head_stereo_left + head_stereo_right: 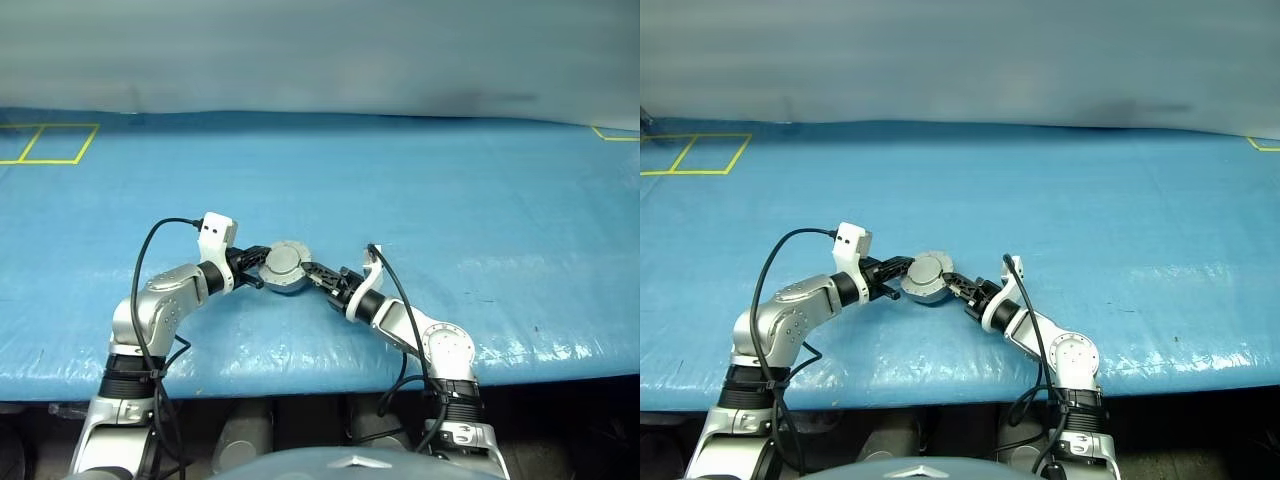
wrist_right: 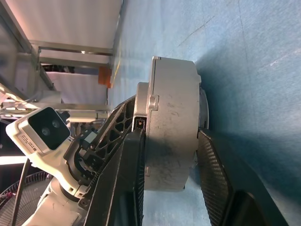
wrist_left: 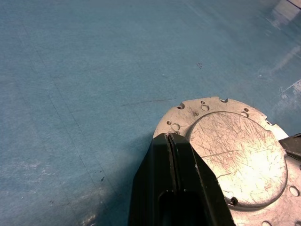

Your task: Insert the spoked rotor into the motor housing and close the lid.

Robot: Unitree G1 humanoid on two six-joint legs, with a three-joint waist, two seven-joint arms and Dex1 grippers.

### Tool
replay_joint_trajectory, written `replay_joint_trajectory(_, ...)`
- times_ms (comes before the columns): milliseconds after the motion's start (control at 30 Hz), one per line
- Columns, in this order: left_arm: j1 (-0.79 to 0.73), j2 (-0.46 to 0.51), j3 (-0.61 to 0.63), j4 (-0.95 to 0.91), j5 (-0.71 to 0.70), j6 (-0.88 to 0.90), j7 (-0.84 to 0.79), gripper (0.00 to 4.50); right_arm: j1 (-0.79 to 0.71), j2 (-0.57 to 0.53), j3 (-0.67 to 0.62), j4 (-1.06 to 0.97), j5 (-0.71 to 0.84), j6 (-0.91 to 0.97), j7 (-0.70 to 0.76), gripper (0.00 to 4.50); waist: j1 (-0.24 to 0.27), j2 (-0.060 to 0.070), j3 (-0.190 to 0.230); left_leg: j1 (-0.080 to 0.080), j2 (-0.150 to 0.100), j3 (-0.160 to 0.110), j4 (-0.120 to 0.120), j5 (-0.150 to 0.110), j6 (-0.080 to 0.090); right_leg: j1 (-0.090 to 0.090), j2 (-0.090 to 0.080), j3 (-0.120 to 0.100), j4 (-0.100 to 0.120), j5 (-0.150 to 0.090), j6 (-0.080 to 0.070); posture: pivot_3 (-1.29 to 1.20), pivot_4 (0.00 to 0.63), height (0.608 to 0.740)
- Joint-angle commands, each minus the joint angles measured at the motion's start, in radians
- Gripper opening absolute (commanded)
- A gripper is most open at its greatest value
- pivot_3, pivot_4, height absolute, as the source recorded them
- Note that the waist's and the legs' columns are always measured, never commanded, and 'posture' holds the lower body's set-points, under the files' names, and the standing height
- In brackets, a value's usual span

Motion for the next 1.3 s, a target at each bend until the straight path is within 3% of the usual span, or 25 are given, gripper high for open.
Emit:
replay_joint_trajectory(33, 0.015, -0.010, -0.038, 0.013, 0.004, 0.017, -0.011, 0.00, 0.019, 0.112, 0.068, -0.023, 0.035, 0.028, 0.006, 1.22, 0.000, 0.000, 0.000, 0.000, 0.000, 0.000, 0.000, 0.000, 0.000, 0.000, 0.000, 0.000, 0.000, 0.000, 0.000, 0.00, 0.150, 0.740)
replay_joint_trajectory(333, 0.018, -0.016, -0.026, 0.006, 0.004, 0.015, -0.011, 0.00, 0.050, 0.056, 0.098, -0.050, 0.052, 0.094, 0.006, 1.22, -0.008, 0.000, 0.000, 0.000, 0.000, 0.000, -0.001, 0.000, 0.000, 0.000, 0.000, 0.000, 0.000, 0.000, 0.000, 0.00, 0.150, 0.740)
replay_joint_trajectory(567, 0.040, -0.054, 0.036, -0.072, -0.043, 0.027, 0.022, 0.00, 0.066, 0.079, 0.077, -0.059, 0.072, 0.056, -0.008, 1.22, -0.016, 0.000, 0.000, 0.000, 0.000, 0.000, -0.001, 0.000, 0.000, 0.000, 0.000, 0.000, -0.001, 0.000, 0.000, 0.00, 0.150, 0.740)
replay_joint_trajectory(867, 0.129, -0.234, 0.318, -0.270, -0.347, 0.095, 0.185, 0.00, 0.094, 0.082, 0.038, -0.121, 0.166, -0.003, -0.055, 1.22, -0.017, -0.001, 0.001, -0.004, 0.000, -0.001, -0.002, -0.001, 0.001, -0.002, 0.000, -0.001, -0.006, 0.000, 0.001, 0.00, 0.150, 0.740)
replay_joint_trajectory(1000, 0.202, -0.285, 0.385, -0.298, -0.462, 0.099, 0.261, 0.00, 0.095, 0.078, 0.021, -0.137, 0.205, -0.042, -0.064, 1.22, -0.019, -0.001, 0.001, -0.004, 0.000, -0.001, -0.002, -0.001, 0.001, -0.002, 0.000, -0.001, -0.007, 0.000, 0.001, 0.00, 0.150, 0.740)
replay_joint_trajectory(1100, 0.252, -0.329, 0.417, -0.310, -0.566, 0.086, 0.303, 0.63, 0.083, 0.070, 0.009, -0.146, 0.228, -0.070, -0.070, 1.22, -0.017, -0.001, 0.002, -0.005, 0.000, -0.001, -0.002, -0.001, 0.002, -0.001, 0.000, -0.001, -0.008, 0.001, 0.001, 0.00, 0.150, 0.740)
replay_joint_trajectory(1300, 0.356, -0.445, 0.418, -0.282, -0.781, 0.064, 0.365, 2.60, -0.003, 0.049, -0.027, -0.132, 0.249, -0.140, -0.065, 1.22, -0.015, -0.003, 0.004, -0.005, 0.000, 0.000, -0.002, -0.002, 0.002, -0.001, 0.000, -0.001, -0.010, 0.001, 0.001, 0.00, 0.150, 0.740)
